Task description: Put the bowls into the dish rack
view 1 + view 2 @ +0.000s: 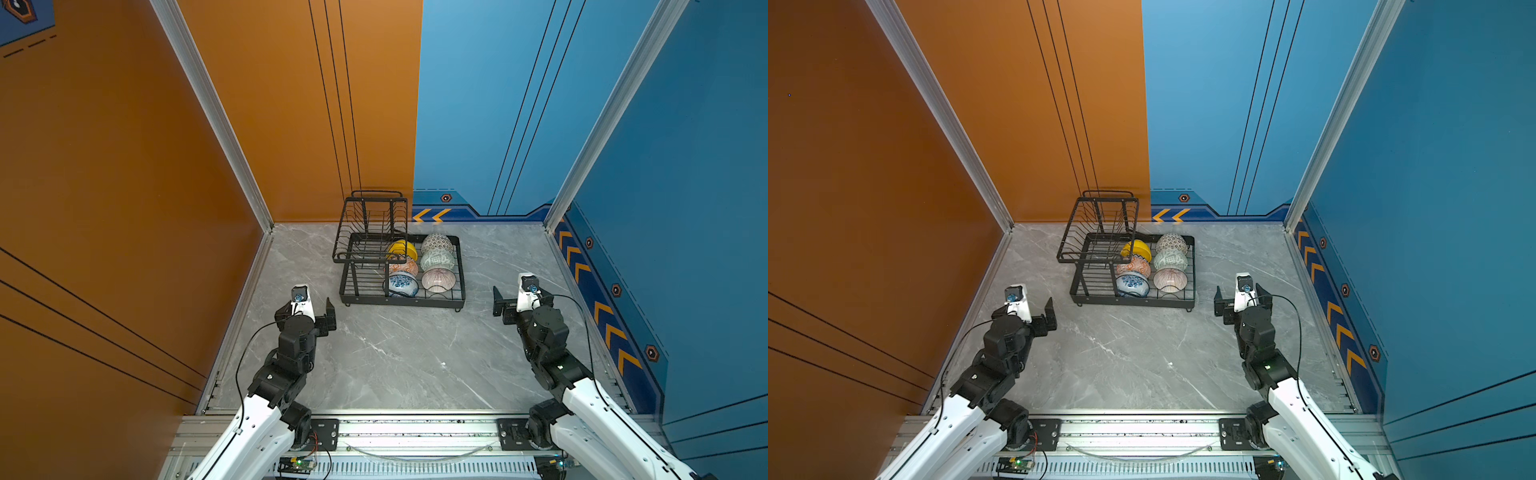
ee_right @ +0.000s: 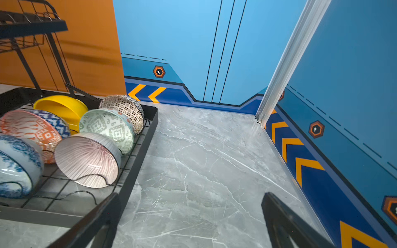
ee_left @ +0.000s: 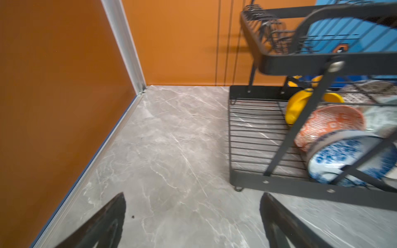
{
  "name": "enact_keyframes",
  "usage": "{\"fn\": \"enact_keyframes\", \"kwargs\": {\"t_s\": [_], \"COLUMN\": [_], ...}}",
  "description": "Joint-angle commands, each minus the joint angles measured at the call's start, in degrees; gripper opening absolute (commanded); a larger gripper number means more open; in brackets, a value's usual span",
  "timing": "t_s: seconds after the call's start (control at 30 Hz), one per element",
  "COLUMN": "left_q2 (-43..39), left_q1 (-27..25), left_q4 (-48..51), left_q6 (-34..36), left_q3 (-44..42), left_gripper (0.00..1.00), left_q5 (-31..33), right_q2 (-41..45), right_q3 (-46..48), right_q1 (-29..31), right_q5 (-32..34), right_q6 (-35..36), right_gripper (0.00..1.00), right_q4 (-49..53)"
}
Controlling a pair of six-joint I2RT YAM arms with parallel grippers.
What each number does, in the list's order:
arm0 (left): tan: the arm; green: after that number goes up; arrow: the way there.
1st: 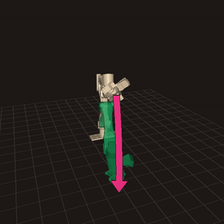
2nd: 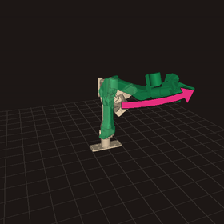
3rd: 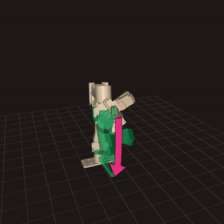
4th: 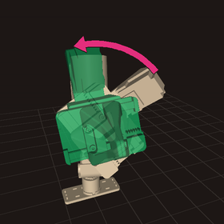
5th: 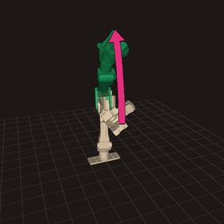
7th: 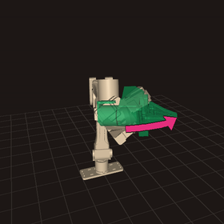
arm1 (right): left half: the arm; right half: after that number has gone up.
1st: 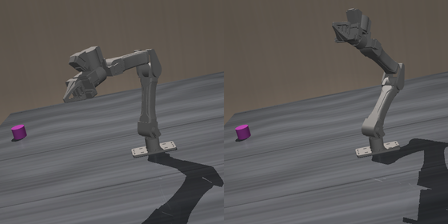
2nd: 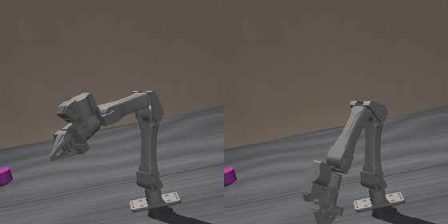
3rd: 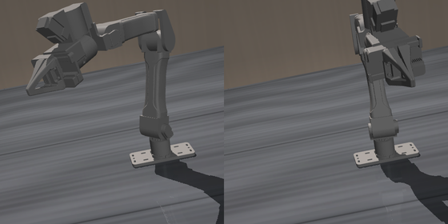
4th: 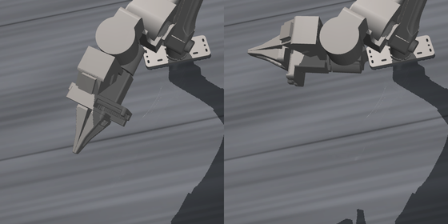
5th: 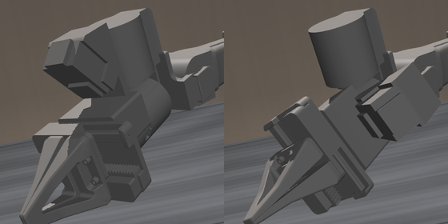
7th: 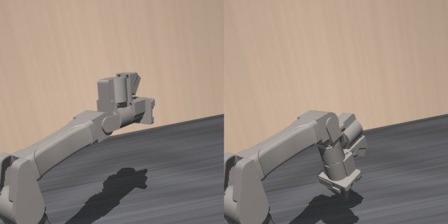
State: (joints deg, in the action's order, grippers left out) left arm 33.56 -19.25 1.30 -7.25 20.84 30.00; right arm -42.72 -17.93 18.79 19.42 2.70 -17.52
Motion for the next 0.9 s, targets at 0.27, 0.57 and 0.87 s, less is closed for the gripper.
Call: {"fn": "enact_keyframes", "kwargs": {"t_s": [0.27, 0.57, 0.87], "left_q2": [21.3, 48.2, 55.9], "left_q1": [17.6, 15.8, 16.8], "left_q4": [-34.1, -50.4, -56.7], "left_q6": [-1.8, 5.9, 5.7], "left_q3": [-8.1, -0.7, -0.4], "left_gripper": [0.98, 0.98, 0.98], "left_q5": [-6.4, -11.0, -13.3], "right_q2": [-32.3, -44.3, -46.2], "right_q3": [2.3, 2.0, -2.9], "right_q1": [-4.7, -12.3, -16.1], "right_q5": [5.2, -2.5, -7.4], "right_q6": [2.2, -3.3, -6.5], "right_gripper": [1.00, 1.00, 1.00], "right_q4": [-34.6, -43.3, -36.2]}}
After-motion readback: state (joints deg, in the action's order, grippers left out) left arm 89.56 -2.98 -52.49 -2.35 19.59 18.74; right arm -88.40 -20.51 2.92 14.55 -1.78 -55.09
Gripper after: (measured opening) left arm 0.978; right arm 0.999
